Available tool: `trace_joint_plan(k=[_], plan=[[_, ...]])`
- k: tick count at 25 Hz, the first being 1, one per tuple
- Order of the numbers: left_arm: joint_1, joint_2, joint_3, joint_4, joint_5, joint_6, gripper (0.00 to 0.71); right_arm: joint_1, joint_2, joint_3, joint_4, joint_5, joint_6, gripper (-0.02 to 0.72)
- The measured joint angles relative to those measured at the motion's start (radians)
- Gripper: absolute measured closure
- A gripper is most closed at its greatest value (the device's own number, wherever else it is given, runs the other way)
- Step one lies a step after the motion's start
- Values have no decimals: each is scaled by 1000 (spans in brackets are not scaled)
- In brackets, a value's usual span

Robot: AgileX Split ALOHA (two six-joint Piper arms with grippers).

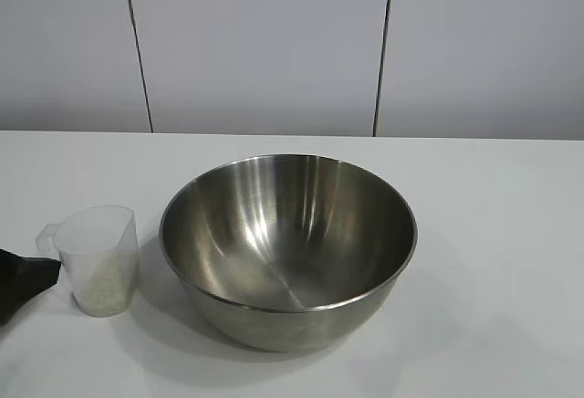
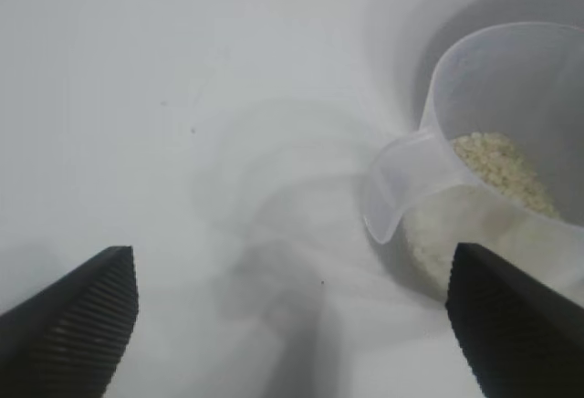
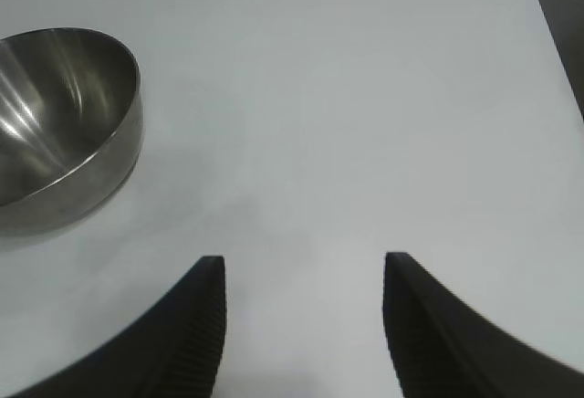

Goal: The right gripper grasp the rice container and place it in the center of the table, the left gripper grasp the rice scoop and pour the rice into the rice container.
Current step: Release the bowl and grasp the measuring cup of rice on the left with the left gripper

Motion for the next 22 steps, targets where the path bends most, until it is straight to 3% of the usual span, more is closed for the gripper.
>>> trace_joint_plan(k=[7,12,22], plan=[[0,82,-1,-46,-46,0,55,0,0,0,0,0,0,348],[0,85,-4,-90,-53,0,104,0,0,0,0,-2,0,348],[0,85,-12,-20,-56,0,116,0,0,0,0,-1,0,348]])
